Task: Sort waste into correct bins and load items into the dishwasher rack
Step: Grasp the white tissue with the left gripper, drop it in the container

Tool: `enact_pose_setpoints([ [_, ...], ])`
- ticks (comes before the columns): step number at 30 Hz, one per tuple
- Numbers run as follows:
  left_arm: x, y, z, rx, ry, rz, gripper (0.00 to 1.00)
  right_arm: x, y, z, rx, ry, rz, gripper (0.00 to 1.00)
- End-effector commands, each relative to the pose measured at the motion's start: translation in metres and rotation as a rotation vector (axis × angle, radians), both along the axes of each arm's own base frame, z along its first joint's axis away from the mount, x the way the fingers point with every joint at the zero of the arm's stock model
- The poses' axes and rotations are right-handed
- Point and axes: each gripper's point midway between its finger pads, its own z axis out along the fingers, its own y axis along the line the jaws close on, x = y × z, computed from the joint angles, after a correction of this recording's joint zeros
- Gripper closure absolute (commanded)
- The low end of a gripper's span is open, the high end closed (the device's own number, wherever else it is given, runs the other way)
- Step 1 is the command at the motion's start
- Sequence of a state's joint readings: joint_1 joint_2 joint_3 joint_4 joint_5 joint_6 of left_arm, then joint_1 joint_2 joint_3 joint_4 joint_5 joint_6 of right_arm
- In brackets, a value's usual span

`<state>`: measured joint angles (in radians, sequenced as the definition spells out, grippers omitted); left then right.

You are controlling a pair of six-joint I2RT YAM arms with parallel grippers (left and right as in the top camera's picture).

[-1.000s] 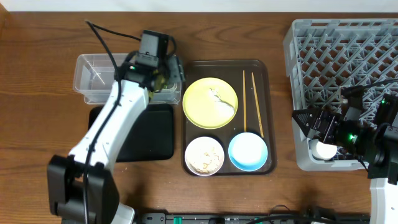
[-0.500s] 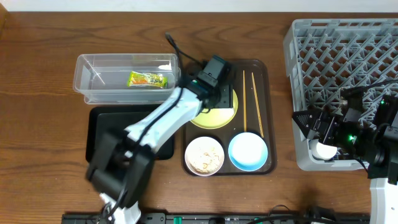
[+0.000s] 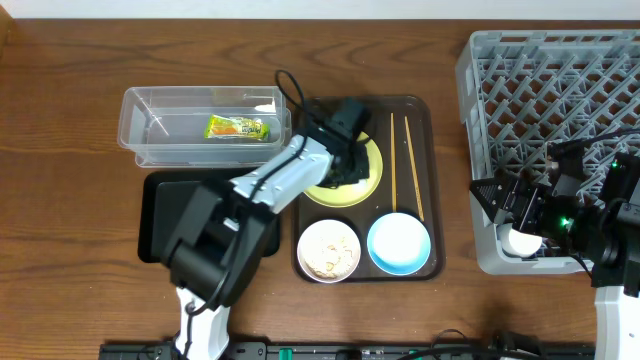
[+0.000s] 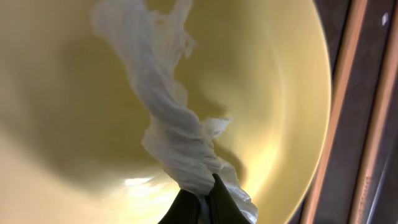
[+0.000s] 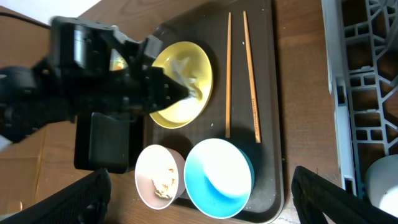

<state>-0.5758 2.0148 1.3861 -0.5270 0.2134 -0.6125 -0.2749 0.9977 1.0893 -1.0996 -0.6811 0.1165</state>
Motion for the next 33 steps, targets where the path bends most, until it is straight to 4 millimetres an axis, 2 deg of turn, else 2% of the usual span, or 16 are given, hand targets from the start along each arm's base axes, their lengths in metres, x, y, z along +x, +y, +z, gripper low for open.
enact_pose_setpoints([
  [1, 0.027, 0.007, 0.077, -0.08, -0.148, 0.007, 0.94, 0.0, 0.003, 0.005, -0.007, -0.022, 0.023, 0.09],
  [4, 0.034, 0.034, 0.122, -0.098, -0.23, 0.035, 0.94, 0.0, 0.003, 0.005, -0.007, -0.022, 0.023, 0.09],
  [5, 0.036, 0.045, 0.132, -0.094, -0.25, 0.05, 0.94, 0.0, 0.003, 0.005, -0.007, -0.022, 0.023, 0.09],
  [7, 0.044, 0.08, 0.146, -0.036, -0.291, 0.13, 0.93, 0.0, 0.003, 0.005, -0.008, -0.021, 0.023, 0.09],
  [9, 0.052, 0.118, 0.149, 0.058, -0.318, 0.211, 0.92, 0.0, 0.003, 0.005, -0.007, -0.021, 0.023, 0.1],
  [11, 0.059, 0.146, 0.145, 0.118, -0.32, 0.246, 0.88, 0.0, 0.003, 0.005, -0.007, -0.021, 0.023, 0.09],
  [13, 0.063, 0.163, 0.135, 0.129, -0.295, 0.264, 0.77, 0.0, 0.003, 0.005, -0.007, -0.022, 0.023, 0.09],
  [14, 0.065, 0.167, 0.128, 0.12, -0.277, 0.246, 0.67, 0.0, 0.003, 0.005, -0.007, -0.021, 0.023, 0.09],
  [16, 0.067, 0.172, 0.117, 0.096, -0.245, 0.209, 0.53, 0.0, 0.003, 0.005, -0.007, -0.022, 0.023, 0.09],
  [18, 0.066, 0.172, 0.111, 0.07, -0.225, 0.169, 0.33, 0.0, 0.003, 0.005, -0.008, -0.022, 0.023, 0.09],
  [20, 0.063, 0.174, 0.114, 0.078, -0.224, 0.15, 0.27, 0.0, 0.002, 0.004, -0.014, -0.02, 0.019, 0.09],
  [23, 0.057, 0.173, 0.13, 0.071, -0.243, 0.143, 0.26, 0.0, 0.002, 0.004, -0.015, -0.02, 0.019, 0.09],
  [26, 0.037, 0.164, 0.153, 0.062, -0.256, 0.114, 0.26, 0.001, -0.002, 0.002, -0.034, -0.015, 0.006, 0.1],
  [29, 0.004, 0.144, 0.174, 0.056, -0.251, 0.046, 0.26, 0.001, -0.007, -0.001, -0.062, -0.008, -0.013, 0.09],
  [33, -0.045, 0.113, 0.184, 0.055, -0.199, -0.065, 0.3, 0.002, -0.01, -0.003, -0.077, -0.002, -0.023, 0.09],
])
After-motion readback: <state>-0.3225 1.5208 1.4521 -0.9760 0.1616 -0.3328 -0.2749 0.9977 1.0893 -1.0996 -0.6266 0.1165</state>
